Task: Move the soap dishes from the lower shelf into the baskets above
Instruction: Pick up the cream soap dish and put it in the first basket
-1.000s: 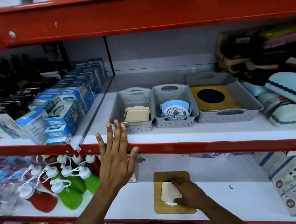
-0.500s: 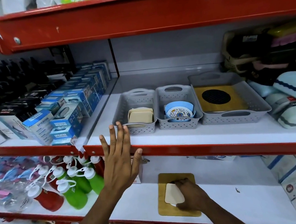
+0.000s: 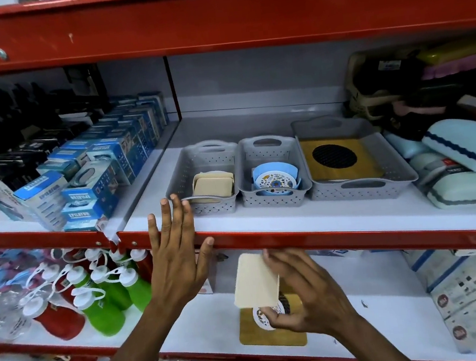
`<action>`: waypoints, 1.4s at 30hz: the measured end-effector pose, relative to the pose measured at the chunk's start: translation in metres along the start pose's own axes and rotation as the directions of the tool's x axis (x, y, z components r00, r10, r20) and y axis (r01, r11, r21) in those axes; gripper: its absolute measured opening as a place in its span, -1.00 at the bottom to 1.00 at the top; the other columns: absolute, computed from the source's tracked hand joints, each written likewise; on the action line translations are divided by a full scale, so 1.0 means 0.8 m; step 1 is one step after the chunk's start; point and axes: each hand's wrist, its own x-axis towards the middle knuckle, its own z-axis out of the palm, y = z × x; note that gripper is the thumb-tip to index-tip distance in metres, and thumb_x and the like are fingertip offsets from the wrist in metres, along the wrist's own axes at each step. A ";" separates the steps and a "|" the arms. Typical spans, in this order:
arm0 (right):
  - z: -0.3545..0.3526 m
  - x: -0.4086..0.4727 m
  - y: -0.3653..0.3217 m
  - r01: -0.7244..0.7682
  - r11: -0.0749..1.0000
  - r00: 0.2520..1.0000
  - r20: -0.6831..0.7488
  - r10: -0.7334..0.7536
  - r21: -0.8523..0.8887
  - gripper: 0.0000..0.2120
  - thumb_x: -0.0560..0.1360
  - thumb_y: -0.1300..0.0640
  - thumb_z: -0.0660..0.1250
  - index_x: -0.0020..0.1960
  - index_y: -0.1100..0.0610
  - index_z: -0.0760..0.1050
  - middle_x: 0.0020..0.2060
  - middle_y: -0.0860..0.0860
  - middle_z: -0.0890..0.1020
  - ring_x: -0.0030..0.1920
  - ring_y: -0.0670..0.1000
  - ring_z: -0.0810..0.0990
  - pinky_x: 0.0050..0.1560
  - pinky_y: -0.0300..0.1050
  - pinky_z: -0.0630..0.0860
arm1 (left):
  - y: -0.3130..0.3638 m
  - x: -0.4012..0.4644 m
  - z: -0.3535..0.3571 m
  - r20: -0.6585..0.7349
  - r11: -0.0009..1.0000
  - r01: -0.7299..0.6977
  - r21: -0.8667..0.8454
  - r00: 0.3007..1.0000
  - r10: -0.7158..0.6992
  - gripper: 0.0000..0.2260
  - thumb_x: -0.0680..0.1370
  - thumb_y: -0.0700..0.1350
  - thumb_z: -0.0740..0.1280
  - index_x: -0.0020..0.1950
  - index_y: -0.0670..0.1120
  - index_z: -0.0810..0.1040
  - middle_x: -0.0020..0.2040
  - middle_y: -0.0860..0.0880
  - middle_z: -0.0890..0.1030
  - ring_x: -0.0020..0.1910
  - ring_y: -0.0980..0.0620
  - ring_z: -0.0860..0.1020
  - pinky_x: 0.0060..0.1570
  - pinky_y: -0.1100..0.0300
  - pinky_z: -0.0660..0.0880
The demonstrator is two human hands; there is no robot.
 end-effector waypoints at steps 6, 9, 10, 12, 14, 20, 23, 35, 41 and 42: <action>-0.062 0.075 -0.023 -0.192 0.979 0.974 -0.104 0.199 0.073 -0.13 0.33 -0.13 0.51 0.48 0.22 0.28 0.35 0.06 0.50 0.32 -0.02 0.43 0.32 -0.25 0.39 | 0.003 0.000 0.004 -0.038 1.000 0.004 -0.017 0.999 -0.005 -0.34 0.64 0.20 -0.03 0.62 -0.17 0.00 0.66 -0.18 -0.03 0.66 -0.16 -0.07 0.61 -0.23 -0.07; -0.071 0.099 -0.023 -0.305 0.944 0.944 -0.089 0.317 0.126 -0.04 0.28 -0.13 0.54 0.53 0.11 0.18 0.35 -0.04 0.46 0.32 -0.12 0.38 0.25 -0.40 0.35 | 0.002 -0.001 0.006 -0.052 1.000 -0.005 -0.021 0.999 0.004 -0.33 0.62 0.18 0.03 0.62 -0.17 -0.02 0.66 -0.18 -0.04 0.66 -0.16 -0.06 0.60 -0.23 -0.05; -0.072 0.103 -0.022 -0.327 0.936 0.938 -0.076 0.338 0.126 -0.03 0.28 -0.13 0.55 0.53 0.09 0.16 0.34 -0.05 0.47 0.31 -0.13 0.38 0.22 -0.41 0.34 | 0.002 -0.001 0.007 -0.050 1.000 -0.005 -0.021 0.999 0.004 -0.33 0.62 0.18 0.03 0.62 -0.17 -0.02 0.67 -0.17 -0.05 0.66 -0.16 -0.05 0.60 -0.23 -0.04; -0.071 0.111 -0.018 -0.356 0.927 0.931 -0.040 0.363 0.121 -0.02 0.27 -0.15 0.55 0.54 0.06 0.14 0.33 -0.04 0.48 0.31 -0.13 0.36 0.21 -0.42 0.30 | 0.002 -0.001 0.007 -0.045 1.000 -0.002 -0.016 0.999 0.001 -0.33 0.62 0.19 0.02 0.62 -0.16 -0.02 0.67 -0.17 -0.05 0.66 -0.16 -0.05 0.60 -0.23 -0.04; -0.071 0.116 -0.017 -0.376 0.917 0.925 -0.008 0.380 0.133 -0.02 0.27 -0.17 0.53 0.53 0.03 0.12 0.34 -0.04 0.47 0.31 -0.15 0.34 0.20 -0.50 0.23 | 0.001 0.000 0.007 -0.043 1.000 0.000 -0.012 0.999 0.000 -0.33 0.62 0.19 0.01 0.62 -0.16 -0.02 0.67 -0.17 -0.04 0.66 -0.15 -0.05 0.61 -0.23 -0.04; -0.070 0.120 -0.012 -0.398 0.906 0.917 0.023 0.399 0.147 -0.05 0.27 -0.17 0.53 0.53 -0.01 0.15 0.35 -0.08 0.44 0.31 -0.14 0.37 0.19 -0.54 0.22 | 0.001 0.000 0.007 -0.039 1.000 0.002 -0.002 0.999 -0.002 -0.32 0.63 0.21 -0.01 0.62 -0.17 0.00 0.67 -0.18 -0.02 0.66 -0.14 -0.03 0.60 -0.22 -0.03; -0.073 0.129 -0.009 -0.396 0.904 0.917 0.026 0.397 0.160 -0.05 0.26 -0.16 0.52 0.53 -0.01 0.16 0.35 -0.10 0.45 0.31 -0.13 0.38 0.27 -0.33 0.36 | 0.002 0.000 0.007 -0.043 1.000 0.004 -0.007 0.999 -0.004 -0.32 0.63 0.21 -0.01 0.62 -0.17 0.01 0.66 -0.18 0.00 0.66 -0.14 -0.02 0.60 -0.22 -0.02; -0.031 0.284 0.021 -0.394 0.917 0.840 0.379 0.388 -0.065 -0.03 0.20 -0.18 0.57 0.49 0.02 0.22 0.31 0.03 0.56 0.21 0.09 0.54 0.18 -0.01 0.55 | 0.001 0.001 0.006 -0.060 1.000 -0.010 -0.022 0.998 0.008 -0.33 0.63 0.21 0.02 0.62 -0.16 0.02 0.67 -0.15 0.01 0.66 -0.12 -0.01 0.61 -0.16 -0.07; -0.010 0.303 0.028 -0.249 0.952 0.801 0.514 0.306 -0.178 -0.40 0.18 -0.17 0.52 0.13 0.02 0.46 -0.02 -0.01 0.67 -0.08 0.04 0.62 -0.07 0.04 0.64 | 0.000 0.003 0.008 -0.084 0.999 -0.021 -0.026 0.996 0.019 -0.33 0.62 0.19 0.06 0.61 -0.17 0.06 0.67 -0.15 0.01 0.65 -0.12 0.01 0.59 -0.18 -0.01; -0.009 0.304 0.031 -0.244 0.953 0.793 0.529 0.302 -0.180 -0.42 0.17 -0.18 0.52 0.10 0.03 0.47 -0.05 -0.02 0.67 -0.10 0.02 0.62 -0.08 0.04 0.64 | 0.000 0.003 0.009 -0.087 0.999 -0.021 -0.025 0.996 0.019 -0.33 0.62 0.19 0.06 0.61 -0.18 0.07 0.67 -0.16 0.02 0.65 -0.12 0.01 0.58 -0.19 0.00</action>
